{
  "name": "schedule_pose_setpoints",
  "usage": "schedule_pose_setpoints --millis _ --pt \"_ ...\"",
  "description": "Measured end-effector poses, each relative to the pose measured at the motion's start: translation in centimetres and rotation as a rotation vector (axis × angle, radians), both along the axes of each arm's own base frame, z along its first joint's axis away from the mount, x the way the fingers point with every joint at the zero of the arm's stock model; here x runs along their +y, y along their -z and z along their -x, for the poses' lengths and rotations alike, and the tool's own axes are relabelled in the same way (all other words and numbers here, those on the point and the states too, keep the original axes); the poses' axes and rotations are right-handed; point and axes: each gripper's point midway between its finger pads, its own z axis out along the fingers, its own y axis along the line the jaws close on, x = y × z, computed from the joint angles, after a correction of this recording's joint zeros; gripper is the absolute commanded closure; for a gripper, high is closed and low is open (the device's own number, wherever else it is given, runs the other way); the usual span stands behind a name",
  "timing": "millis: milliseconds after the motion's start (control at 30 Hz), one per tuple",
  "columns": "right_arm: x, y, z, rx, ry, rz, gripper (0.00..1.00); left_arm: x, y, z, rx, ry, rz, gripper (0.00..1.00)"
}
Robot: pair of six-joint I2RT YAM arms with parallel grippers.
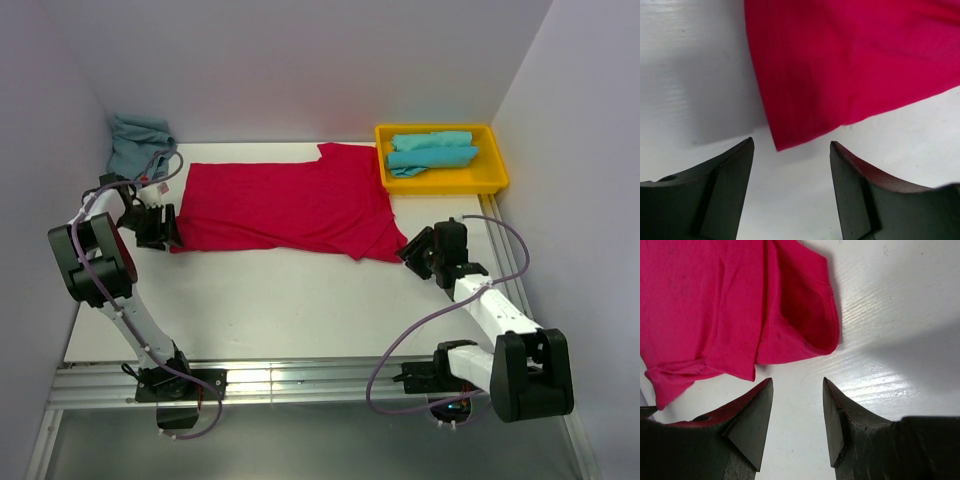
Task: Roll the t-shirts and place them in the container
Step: Fold the tshirt
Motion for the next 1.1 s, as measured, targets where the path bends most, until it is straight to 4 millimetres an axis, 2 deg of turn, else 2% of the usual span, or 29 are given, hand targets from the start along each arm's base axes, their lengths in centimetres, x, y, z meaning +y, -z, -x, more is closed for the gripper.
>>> schedule_pose_setpoints --millis 167,300,733,1100 --pt "0.1 0.4 -0.5 -0.004 0.002 -0.005 0.48 -0.7 1.6 -0.2 0.043 -0.048 0.057 0.44" --pt "0.1 1.3 -0.8 0.012 0.003 -0.006 0.48 -0.8 1.8 -0.5 0.042 -0.069 0.072 0.49" --pt "0.3 4.1 -1.1 0.085 -0.002 -0.012 0.47 -0.8 2.3 -0.9 0.043 -0.091 0.081 0.8" --pt "0.4 4.6 -1.8 0.093 0.007 -0.017 0.48 -0.8 2.3 -0.9 0.043 -0.086 0.08 0.92"
